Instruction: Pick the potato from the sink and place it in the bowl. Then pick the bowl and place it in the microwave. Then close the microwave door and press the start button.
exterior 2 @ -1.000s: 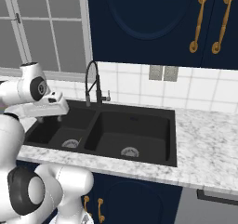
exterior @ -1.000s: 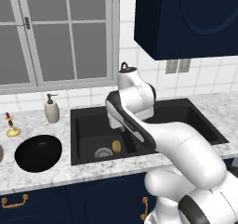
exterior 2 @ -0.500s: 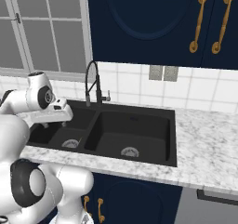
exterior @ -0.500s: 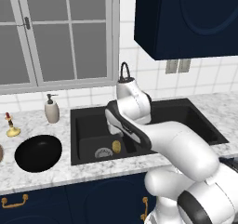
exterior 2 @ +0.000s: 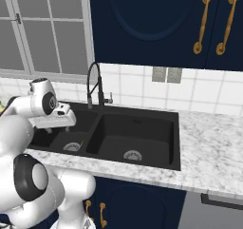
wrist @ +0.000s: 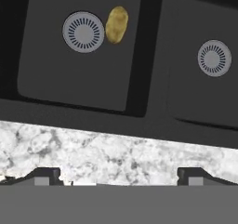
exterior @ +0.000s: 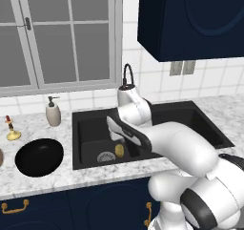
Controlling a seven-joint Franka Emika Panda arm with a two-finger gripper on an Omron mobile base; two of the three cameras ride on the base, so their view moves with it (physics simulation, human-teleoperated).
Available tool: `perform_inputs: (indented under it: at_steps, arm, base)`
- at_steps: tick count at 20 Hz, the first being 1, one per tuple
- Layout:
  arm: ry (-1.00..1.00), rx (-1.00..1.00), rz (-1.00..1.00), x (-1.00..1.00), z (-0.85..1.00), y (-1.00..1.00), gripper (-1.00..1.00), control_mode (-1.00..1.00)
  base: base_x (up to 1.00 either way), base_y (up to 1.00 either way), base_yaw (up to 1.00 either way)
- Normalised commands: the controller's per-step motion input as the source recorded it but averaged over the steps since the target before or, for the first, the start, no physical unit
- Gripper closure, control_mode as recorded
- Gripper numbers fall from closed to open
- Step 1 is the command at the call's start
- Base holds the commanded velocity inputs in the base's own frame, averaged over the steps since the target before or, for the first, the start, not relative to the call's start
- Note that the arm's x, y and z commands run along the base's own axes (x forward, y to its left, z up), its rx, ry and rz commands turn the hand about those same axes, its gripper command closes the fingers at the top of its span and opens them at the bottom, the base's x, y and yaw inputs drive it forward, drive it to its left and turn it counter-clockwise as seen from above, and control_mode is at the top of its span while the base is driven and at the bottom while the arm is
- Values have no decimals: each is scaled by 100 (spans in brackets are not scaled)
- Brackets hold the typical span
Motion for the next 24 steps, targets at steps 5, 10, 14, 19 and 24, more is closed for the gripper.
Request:
perform_inputs:
  at_steps: [5, 10, 14, 19, 24]
  arm:
    - [0, 0, -4, 23, -39, 13, -100, -100]
    - [0, 0, -5, 39, -27, 18, -100, -100]
    - [0, 0, -1, 41, -27, 5, -100, -100]
    - [0, 0, 0, 38, -19, 1, -100, -100]
    - [0, 0, -1, 38, -19, 1, -100, -100]
  base:
    - [0, 0, 0]
    - [0, 0, 0]
    - [0, 0, 0]
    - [0, 0, 0]
    - [0, 0, 0]
